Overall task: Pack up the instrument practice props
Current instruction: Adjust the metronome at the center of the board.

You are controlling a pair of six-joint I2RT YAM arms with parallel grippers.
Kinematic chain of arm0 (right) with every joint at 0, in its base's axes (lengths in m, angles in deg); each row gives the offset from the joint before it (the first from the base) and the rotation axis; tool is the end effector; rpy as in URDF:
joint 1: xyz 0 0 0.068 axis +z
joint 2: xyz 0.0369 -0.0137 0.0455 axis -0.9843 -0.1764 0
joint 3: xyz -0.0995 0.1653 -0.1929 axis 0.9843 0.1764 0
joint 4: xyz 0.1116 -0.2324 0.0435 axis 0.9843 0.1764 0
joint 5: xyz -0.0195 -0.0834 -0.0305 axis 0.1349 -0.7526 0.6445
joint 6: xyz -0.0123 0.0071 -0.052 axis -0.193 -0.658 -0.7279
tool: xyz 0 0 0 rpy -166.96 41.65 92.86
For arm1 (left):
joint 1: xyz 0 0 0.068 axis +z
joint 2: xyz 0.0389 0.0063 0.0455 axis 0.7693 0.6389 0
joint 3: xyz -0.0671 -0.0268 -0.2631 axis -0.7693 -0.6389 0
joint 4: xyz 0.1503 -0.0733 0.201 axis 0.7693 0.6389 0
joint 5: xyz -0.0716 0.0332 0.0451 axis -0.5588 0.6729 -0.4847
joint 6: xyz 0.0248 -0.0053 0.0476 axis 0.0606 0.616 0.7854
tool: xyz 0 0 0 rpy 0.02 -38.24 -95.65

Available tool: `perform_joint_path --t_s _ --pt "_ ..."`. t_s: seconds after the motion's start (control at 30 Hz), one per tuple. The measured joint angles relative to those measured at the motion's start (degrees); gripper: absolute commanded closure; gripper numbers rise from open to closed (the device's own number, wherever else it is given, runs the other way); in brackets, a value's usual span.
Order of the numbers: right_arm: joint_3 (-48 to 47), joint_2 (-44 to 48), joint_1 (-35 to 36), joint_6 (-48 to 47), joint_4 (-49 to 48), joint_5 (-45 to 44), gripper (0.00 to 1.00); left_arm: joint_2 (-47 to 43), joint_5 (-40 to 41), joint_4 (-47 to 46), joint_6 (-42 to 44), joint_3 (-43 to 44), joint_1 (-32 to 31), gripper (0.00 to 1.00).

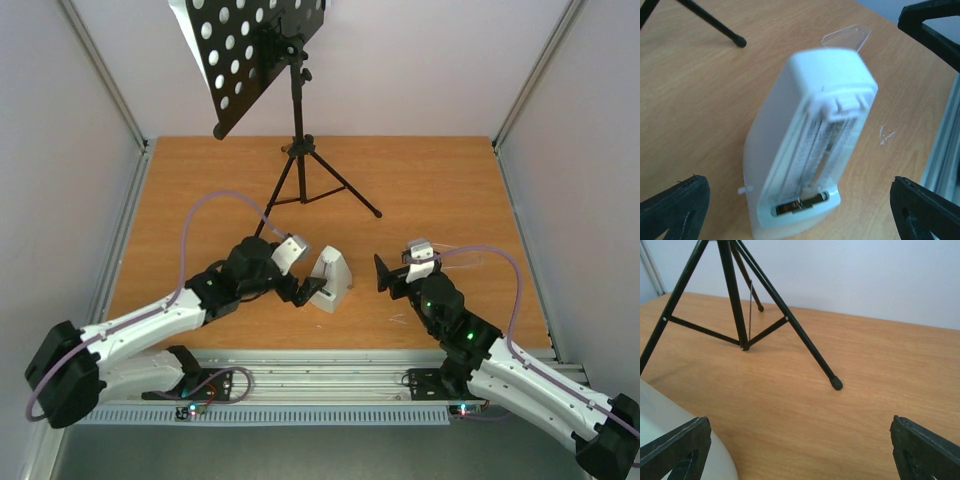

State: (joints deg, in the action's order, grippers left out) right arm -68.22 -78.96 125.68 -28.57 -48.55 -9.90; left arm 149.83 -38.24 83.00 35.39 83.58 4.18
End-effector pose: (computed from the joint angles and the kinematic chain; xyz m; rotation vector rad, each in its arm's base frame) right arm 0.1173 0.0972 0.2278 -0.6888 1.6184 -0.1391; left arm 0.1655 -0.1826 0.2387 0.9183 1.9697 -0.7282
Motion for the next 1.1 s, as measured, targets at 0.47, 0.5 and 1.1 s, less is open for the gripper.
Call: perform_joint_path --t_s 0.47,0.5,1.1 --pt "-8.1 0.9 0.0 18.0 28.9 7.6 0.2 -2.9 -5.6 -10.3 -15.7 -15.5 4.3 0.01" --pt "-8.1 1.2 0.0 19.5 30.4 8.6 0.21 -1.9 -6.4 -11.5 -16.2 -15.6 5.1 0.01" --pt "-9.8 -16.6 0.0 29.1 27.9 23.5 0.47 11.7 -17.6 -23.3 -16.7 -14.0 8.0 0.08"
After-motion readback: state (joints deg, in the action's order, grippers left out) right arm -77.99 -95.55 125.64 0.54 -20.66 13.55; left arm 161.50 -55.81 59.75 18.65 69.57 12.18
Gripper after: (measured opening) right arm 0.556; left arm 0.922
